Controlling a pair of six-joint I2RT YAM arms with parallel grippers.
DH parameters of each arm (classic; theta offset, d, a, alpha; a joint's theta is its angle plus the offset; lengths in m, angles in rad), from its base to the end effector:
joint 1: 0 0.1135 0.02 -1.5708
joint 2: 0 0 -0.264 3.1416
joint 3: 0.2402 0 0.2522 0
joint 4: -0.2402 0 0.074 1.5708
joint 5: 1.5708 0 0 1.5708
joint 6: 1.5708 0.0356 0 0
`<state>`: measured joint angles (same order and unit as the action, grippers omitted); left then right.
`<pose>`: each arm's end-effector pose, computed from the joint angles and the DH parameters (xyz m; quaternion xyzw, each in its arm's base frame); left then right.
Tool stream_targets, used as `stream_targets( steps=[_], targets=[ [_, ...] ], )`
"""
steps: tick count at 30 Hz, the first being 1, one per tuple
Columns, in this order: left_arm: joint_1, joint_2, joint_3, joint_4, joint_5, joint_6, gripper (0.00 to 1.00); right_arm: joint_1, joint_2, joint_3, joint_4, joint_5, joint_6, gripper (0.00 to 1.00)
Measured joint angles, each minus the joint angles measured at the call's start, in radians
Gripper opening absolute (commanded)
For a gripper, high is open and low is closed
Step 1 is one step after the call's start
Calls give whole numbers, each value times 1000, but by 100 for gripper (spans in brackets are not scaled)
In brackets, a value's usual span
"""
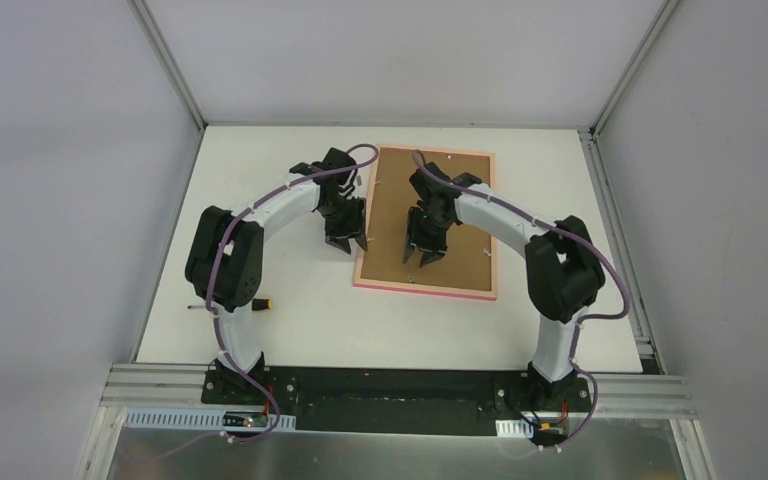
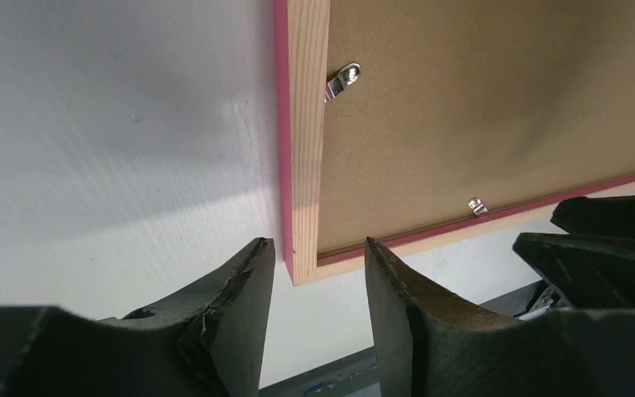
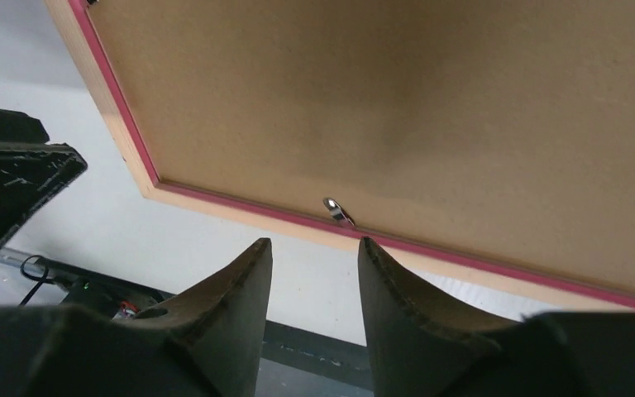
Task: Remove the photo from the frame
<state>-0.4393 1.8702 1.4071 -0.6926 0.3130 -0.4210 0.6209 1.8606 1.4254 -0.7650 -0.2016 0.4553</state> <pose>0.3459 -0.1747 0.2113 0.0410 0.9662 -0.2235 0.1214 0.3068 0.2282 0.2161 -0.0993 0.9730 0.1789 0.1067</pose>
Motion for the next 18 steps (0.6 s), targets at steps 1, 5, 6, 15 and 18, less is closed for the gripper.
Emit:
stream_targets(
  steps=[1,5,6,15,18],
  targets=[
    [0,5,0,8,0,-2,44,11,26,28,-6,14,-14,39],
    [0,40,0,23,0,-3,44,67,79,90,-31,79,-69,38],
    [0,54,0,26,0,-3,44,82,81,93,-36,97,-84,38],
    [0,105,0,34,-10,-3,44,173,92,94,-99,241,-207,39],
    [0,120,0,34,-18,-6,44,190,108,94,-111,285,-242,39]
  ],
)
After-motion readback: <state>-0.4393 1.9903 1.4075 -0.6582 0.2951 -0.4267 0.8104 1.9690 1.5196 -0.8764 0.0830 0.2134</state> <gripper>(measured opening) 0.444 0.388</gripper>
